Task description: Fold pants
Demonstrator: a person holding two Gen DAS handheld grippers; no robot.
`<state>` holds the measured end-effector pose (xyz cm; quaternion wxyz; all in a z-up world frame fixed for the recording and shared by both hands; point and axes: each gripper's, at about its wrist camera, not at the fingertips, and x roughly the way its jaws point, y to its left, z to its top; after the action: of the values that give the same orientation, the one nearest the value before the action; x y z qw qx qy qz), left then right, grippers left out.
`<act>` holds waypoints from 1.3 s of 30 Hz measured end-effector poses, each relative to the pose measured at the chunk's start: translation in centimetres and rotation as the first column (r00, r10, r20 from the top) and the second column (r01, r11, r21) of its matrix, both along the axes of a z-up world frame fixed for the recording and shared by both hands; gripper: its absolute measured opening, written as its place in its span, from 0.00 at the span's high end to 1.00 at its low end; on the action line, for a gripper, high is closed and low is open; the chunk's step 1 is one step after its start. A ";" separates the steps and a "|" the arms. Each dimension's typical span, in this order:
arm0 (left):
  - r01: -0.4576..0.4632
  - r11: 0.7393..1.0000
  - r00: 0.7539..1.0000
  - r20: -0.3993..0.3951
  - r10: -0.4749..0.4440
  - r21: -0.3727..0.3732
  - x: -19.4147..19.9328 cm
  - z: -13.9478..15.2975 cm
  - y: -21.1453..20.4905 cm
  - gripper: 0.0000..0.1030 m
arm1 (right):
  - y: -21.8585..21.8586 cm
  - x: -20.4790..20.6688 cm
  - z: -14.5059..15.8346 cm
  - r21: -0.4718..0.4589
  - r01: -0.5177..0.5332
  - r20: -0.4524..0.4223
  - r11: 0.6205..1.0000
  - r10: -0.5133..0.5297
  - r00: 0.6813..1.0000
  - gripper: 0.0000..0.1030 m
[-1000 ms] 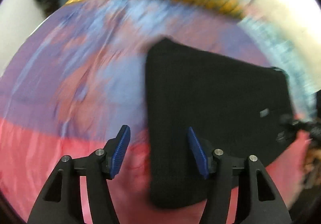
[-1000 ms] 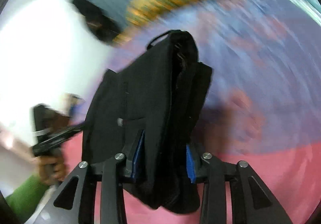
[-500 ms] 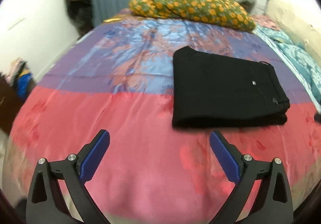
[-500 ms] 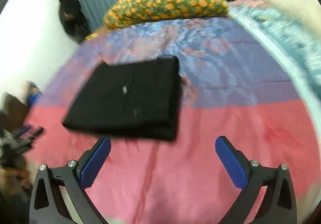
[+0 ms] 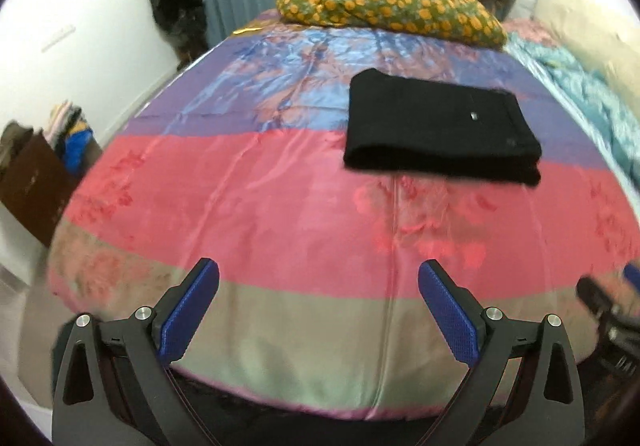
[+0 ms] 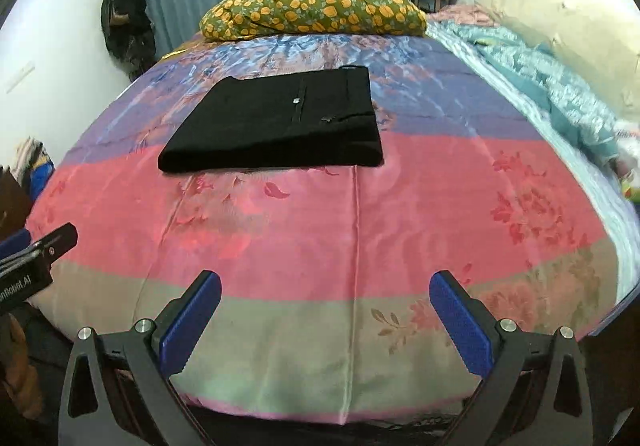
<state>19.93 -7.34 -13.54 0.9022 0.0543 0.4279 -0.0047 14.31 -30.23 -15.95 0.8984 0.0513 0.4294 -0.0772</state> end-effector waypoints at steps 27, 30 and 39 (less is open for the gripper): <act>0.040 0.999 0.999 -0.016 -0.040 -0.005 -1.4 1.8 -1.8 0.01 | 0.8 -1.5 3.9 -0.124 0.033 0.051 0.992 -0.027 0.998 0.00; 0.040 0.999 0.999 -0.024 -0.041 -0.009 -1.4 1.6 -1.8 0.01 | 0.9 -1.4 3.8 -0.122 0.028 0.045 0.992 -0.022 0.999 0.00; 0.051 0.999 0.998 -0.027 -0.051 -0.007 -1.6 1.5 -2.1 0.01 | 1.1 -1.5 3.4 -0.121 0.019 0.035 0.993 -0.015 0.999 0.00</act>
<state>18.37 -9.40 -12.01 0.8959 0.0621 0.4388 -0.0300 12.83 -29.15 -12.51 0.9063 0.0018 0.4080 -0.1099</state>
